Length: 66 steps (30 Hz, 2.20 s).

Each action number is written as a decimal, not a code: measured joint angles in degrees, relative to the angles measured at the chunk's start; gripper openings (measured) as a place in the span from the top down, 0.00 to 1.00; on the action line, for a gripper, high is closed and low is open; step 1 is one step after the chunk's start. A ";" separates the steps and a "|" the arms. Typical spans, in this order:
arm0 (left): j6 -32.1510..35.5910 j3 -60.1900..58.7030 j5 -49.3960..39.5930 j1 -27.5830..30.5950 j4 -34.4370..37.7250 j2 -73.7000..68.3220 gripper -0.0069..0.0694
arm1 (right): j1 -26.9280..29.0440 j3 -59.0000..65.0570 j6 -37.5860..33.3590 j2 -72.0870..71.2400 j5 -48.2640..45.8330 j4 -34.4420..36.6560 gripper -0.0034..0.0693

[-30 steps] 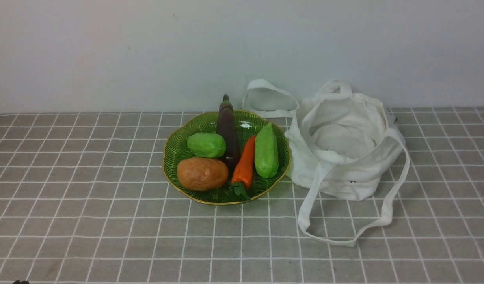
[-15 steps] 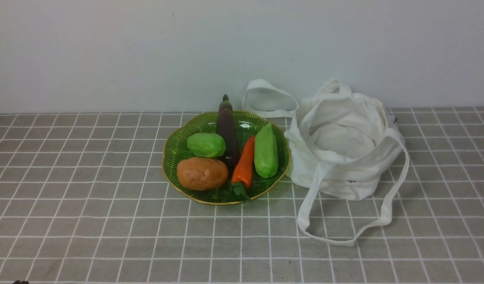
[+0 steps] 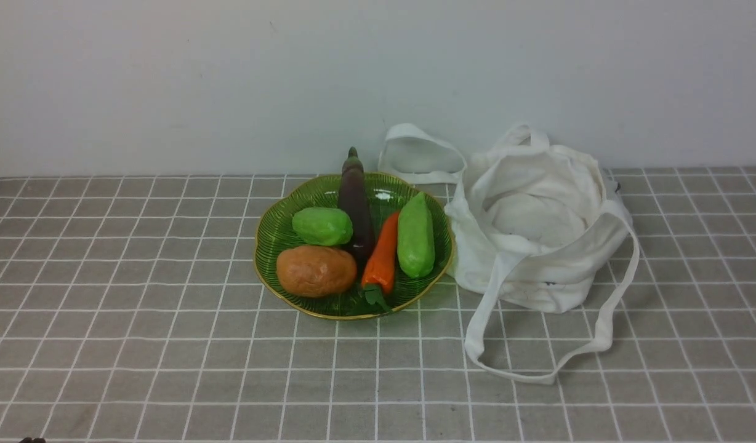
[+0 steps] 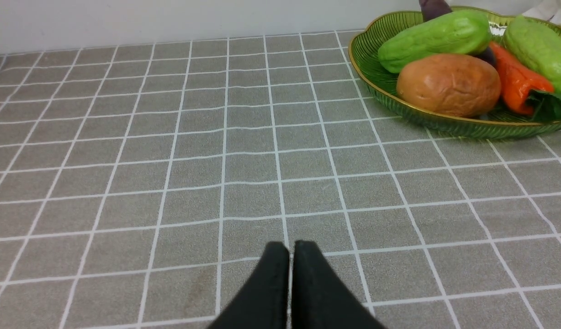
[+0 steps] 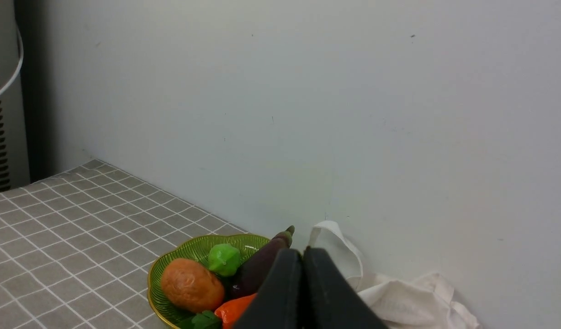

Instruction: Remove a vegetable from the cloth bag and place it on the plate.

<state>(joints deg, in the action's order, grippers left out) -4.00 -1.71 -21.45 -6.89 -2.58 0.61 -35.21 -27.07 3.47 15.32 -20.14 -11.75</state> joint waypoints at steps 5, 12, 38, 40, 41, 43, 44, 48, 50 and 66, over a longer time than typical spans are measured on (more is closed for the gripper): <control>0.00 0.00 0.00 0.00 0.00 0.00 0.92 | 0.00 0.00 0.00 0.00 0.00 0.00 0.97; 0.00 0.00 0.00 0.00 0.00 0.00 0.92 | 0.00 0.00 0.00 0.00 0.00 0.00 0.97; 0.00 0.00 0.00 0.00 0.00 0.00 0.92 | 25.80 25.68 -9.16 -13.22 0.47 11.74 0.97; 0.00 0.00 0.00 0.00 0.00 0.00 0.92 | 26.93 26.77 -9.16 -14.35 0.47 11.74 0.97; 0.00 0.00 0.00 0.00 0.00 0.00 0.92 | 28.04 27.56 -9.16 -15.32 0.52 11.74 0.97; 0.00 0.00 0.00 0.00 0.00 0.00 0.92 | 29.36 28.52 -9.06 -15.81 0.45 11.74 0.97; 0.00 0.00 0.00 0.00 0.00 0.00 0.92 | 29.78 28.60 -8.99 -15.93 0.54 11.74 0.97; 0.00 0.00 0.00 0.00 0.00 0.00 0.92 | 31.71 28.60 -8.99 -15.98 0.40 11.74 0.97; 0.00 0.00 0.00 0.00 0.00 0.00 0.92 | 32.42 28.60 -8.99 -15.98 0.08 11.74 0.97; 0.00 0.00 0.00 0.00 0.00 0.00 0.92 | 35.70 28.60 -9.04 -15.98 -0.12 11.74 0.97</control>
<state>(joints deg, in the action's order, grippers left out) -4.00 -1.71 -21.45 -6.89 -2.58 0.61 0.48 1.53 -5.57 -0.66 -20.26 0.00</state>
